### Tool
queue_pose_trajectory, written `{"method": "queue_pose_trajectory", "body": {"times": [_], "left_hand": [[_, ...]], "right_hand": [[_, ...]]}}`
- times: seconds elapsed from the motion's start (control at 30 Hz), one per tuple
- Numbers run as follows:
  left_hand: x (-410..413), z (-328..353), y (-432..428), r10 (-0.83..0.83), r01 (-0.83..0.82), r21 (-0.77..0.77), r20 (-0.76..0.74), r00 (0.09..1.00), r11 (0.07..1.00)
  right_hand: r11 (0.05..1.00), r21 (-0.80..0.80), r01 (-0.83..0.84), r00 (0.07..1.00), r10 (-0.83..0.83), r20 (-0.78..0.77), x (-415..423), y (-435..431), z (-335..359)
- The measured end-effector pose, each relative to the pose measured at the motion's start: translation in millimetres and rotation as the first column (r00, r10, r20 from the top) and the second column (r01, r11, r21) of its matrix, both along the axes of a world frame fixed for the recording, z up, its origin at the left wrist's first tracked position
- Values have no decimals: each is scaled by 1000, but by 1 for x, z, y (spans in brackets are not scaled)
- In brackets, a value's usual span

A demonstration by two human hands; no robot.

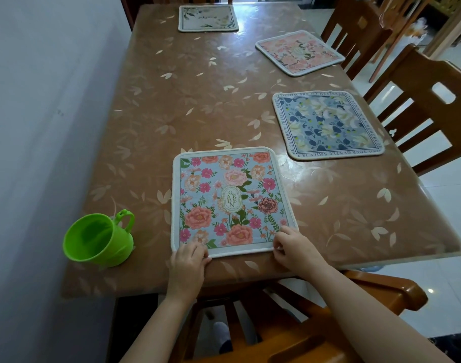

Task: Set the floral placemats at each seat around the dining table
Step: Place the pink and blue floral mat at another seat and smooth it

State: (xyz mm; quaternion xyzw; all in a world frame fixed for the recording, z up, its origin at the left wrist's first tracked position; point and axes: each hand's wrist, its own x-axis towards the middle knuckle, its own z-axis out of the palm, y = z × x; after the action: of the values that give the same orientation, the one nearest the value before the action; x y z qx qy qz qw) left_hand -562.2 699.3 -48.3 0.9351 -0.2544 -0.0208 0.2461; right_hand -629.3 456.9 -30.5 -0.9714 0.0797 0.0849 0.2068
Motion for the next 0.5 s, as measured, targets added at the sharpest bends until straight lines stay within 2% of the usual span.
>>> {"method": "queue_pose_trajectory", "body": {"times": [0.5], "left_hand": [[-1,1,0,20,-20,19,4,1000,1000]], "right_hand": [[994,-75,-75,997,72,-38,0,1,2]]}}
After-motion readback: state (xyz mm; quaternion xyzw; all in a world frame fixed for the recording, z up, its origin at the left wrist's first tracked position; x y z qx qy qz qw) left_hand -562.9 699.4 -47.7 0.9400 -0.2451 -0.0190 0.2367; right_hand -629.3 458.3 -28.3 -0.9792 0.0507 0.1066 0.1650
